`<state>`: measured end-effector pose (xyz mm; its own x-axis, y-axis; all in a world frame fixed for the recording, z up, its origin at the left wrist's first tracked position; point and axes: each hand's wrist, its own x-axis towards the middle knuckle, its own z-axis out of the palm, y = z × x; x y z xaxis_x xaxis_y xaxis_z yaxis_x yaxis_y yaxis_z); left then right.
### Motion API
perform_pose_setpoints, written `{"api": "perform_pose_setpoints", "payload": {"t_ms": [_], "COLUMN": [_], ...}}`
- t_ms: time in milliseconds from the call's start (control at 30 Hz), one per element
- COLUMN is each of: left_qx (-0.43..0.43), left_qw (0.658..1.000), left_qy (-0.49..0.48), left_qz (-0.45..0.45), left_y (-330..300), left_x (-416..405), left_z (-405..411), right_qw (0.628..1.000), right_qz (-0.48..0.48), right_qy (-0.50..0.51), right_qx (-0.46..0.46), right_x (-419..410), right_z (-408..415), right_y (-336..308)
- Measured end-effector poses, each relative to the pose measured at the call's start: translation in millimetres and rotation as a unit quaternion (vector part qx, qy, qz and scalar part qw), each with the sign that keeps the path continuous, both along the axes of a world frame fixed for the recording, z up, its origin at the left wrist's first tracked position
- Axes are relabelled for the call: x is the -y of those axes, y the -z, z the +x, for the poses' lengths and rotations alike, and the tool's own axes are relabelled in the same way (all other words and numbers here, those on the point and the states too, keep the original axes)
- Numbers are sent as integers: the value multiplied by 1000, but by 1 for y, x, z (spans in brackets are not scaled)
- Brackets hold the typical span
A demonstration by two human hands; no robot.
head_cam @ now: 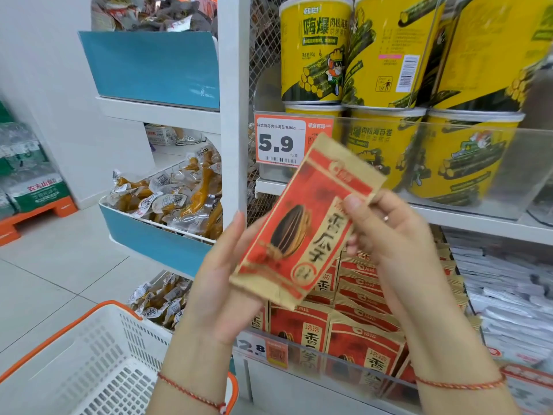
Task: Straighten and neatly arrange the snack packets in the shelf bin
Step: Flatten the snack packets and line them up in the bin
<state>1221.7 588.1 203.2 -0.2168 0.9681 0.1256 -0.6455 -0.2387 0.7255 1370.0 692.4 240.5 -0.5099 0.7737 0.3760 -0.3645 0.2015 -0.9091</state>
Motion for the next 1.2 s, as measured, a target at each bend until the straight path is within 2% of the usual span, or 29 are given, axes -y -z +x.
{"api": "perform_pose_setpoints", "payload": {"t_ms": [33, 67, 100, 167, 233, 300, 333, 367, 400, 533, 733, 967, 1200], "left_qx": [2, -31, -99, -293, -487, -655, -705, -732, -741, -728, -726, -725, -729], "left_qw": [999, 993, 976, 902, 808, 704, 660, 632, 618, 627, 630, 631, 627], "left_qy": [-44, -114, -188, -293, -277, -192, -150, -127, -119, -126, -126, -125, -121], "left_qz": [3, -13, -42, -125, -183, -197, -210, -222, -236, -247, -246, -245, -245], "left_y": [-1, -3, -3, -2, -2, 6, 8, 9, 8, 7, 9, 11, 8], "left_x": [1, 1, 0, 2, 3, 0, -2, -4, -5, -4, -4, -3, -3], "left_z": [-2, -3, -5, -4, -2, 0, 2, 3, 6, 7, 5, 5, 7], "right_qw": [999, 996, 991, 979, 970, 967, 966, 965, 965, 961, 934, 861, 820], "right_qz": [9, 25, 49, 104, 139, 157, 162, 167, 169, 170, 158, 203, 295], "right_qy": [27, 59, 93, 157, 192, 200, 201, 199, 196, 180, 163, 188, 165], "right_qx": [-31, -60, -78, -79, -59, -22, 0, 24, 47, 124, 274, 426, 461], "right_x": [-1, -3, -5, -11, -15, -16, -17, -17, -18, -19, -22, -25, -13], "right_z": [3, 7, 10, 16, 16, 13, 11, 9, 7, 2, -2, -10, -8], "right_y": [-2, -4, -5, -3, 0, 5, 8, 10, 13, 20, 27, 38, 28]}}
